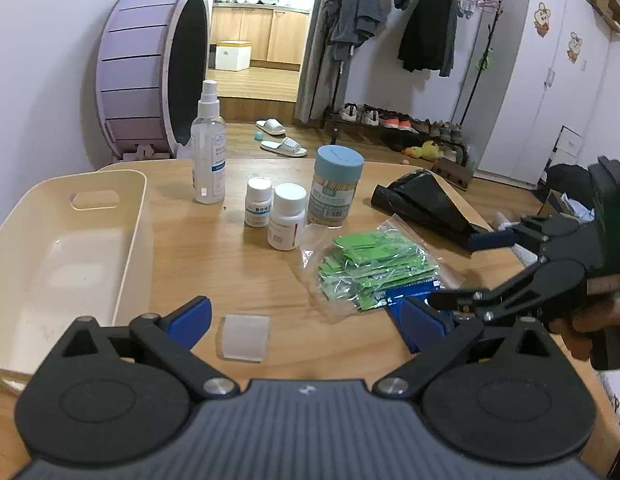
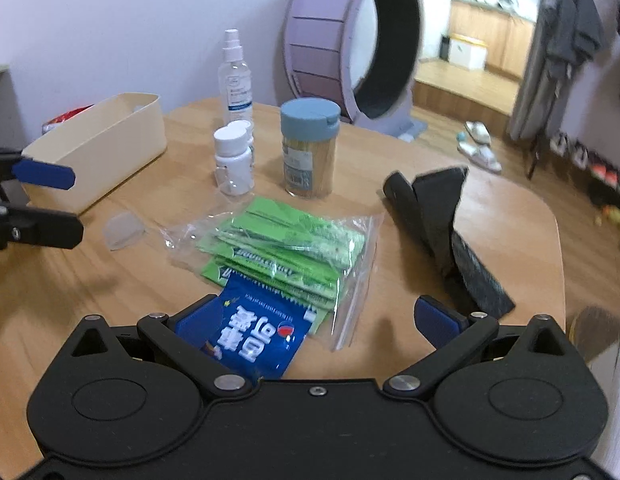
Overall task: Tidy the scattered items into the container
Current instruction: 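Lower the right gripper onto the bag of green gum packets and close it, then carry the gum bag with the right gripper into the cream basket and open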
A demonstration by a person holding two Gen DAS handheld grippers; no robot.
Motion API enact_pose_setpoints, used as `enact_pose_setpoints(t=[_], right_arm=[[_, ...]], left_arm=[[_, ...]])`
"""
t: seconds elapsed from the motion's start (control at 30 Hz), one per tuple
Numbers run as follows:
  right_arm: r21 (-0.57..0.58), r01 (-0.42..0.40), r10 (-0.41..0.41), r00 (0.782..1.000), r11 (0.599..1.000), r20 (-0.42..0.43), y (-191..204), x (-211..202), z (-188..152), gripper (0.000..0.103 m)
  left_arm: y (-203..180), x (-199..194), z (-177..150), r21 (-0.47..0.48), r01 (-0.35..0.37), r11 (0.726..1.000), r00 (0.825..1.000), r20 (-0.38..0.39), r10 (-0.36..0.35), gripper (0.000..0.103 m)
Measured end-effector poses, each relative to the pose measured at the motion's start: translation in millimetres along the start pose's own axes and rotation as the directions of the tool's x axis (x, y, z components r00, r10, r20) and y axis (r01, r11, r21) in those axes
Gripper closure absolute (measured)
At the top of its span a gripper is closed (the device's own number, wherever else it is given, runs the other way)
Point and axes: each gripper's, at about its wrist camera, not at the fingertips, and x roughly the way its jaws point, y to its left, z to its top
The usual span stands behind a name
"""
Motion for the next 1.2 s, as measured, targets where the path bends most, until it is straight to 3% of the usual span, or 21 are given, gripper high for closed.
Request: enact_pose_setpoints(t=[0.23, 0.67, 0.83, 1.03, 1.1, 1.2], right_arm=[[0.151, -0.135, 0.134, 0.991, 0.979, 0.018, -26.1, 23.0, 6.7, 0.0], [0.022, -0.115, 0.115, 0.993, 0.993, -0.03, -0.2, 51.8, 20.2, 0.0], [-0.013, -0.114, 0.114, 0.994, 0.993, 0.003, 8.7, 45.0, 16.8, 0.02], [0.0, -0.143, 0.143, 0.99, 0.99, 0.011, 6.1, 36.7, 16.4, 0.055], [0.036, -0.162, 0.161, 0.987, 0.986, 0.017, 0.3, 34.7, 17.1, 0.068], [0.1, -0.194, 0.19, 0.981, 0.976, 0.042, -9.4, 30.2, 16.4, 0.077]], left_arm=[[3.4, -4.2, 3.0, 0.003, 0.048, 0.999, 0.997, 0.053, -0.048, 0.002], [7.3, -4.8, 6.1, -0.003, 0.05, 0.999, 0.996, 0.069, -0.049, 0.002], [8.4, -10.2, 7.1, -0.01, 0.047, 0.999, 0.995, 0.083, -0.046, 0.002], [13.2, -16.9, 8.4, -0.035, 0.046, 0.998, 0.994, 0.098, -0.042, 0.001], [15.1, -18.3, 9.4, -0.042, 0.044, 0.998, 0.994, 0.103, -0.039, 0.001], [16.1, -20.7, 10.4, -0.047, 0.043, 0.998, 0.993, 0.111, -0.038, 0.001]])
